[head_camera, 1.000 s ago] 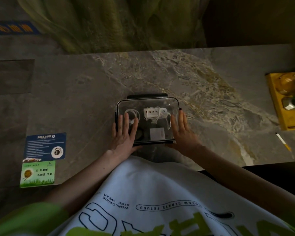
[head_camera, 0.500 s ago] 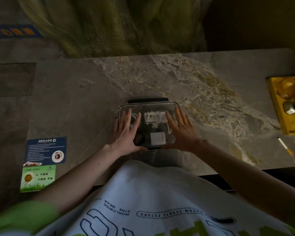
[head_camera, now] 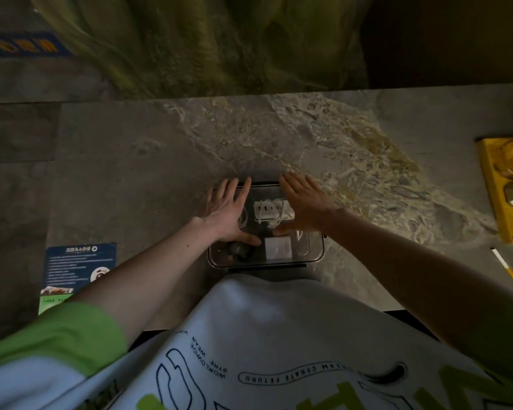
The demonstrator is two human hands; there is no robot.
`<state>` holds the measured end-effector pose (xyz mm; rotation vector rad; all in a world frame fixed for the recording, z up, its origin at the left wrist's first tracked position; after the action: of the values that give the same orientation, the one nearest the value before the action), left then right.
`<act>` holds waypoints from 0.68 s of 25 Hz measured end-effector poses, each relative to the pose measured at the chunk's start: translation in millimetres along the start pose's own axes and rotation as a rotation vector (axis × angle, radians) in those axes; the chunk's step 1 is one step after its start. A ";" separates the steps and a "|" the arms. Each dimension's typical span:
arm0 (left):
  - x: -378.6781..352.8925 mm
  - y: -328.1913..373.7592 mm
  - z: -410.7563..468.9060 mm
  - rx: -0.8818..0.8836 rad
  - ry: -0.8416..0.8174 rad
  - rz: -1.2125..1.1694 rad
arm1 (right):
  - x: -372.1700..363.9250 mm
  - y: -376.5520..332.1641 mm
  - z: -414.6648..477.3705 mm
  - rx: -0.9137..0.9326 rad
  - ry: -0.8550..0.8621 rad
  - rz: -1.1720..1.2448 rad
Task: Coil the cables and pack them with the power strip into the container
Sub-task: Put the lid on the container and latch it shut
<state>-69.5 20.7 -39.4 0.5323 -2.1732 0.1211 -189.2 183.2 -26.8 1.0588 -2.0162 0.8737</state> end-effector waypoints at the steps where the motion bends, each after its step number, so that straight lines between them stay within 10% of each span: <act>1: 0.9 -0.3 1.9 0.007 -0.007 -0.002 | -0.2 0.8 2.4 -0.005 0.004 0.006; 17: -2.5 2.6 0.0 -0.019 -0.033 0.011 | -6.3 -1.1 -1.2 -0.058 0.055 0.034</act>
<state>-69.3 23.9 -41.1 0.5147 -2.2079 0.0987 -185.2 186.2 -31.0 0.9614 -2.0072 0.8481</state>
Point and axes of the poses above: each hand's wrist, its own z-axis towards the middle knuckle, its own x-axis out of the back of the hand, y = z × x, the point moved 2 cm from there along z, towards the middle knuckle, and after that the axes turned 9 degrees about x, right-handed, at the moved point
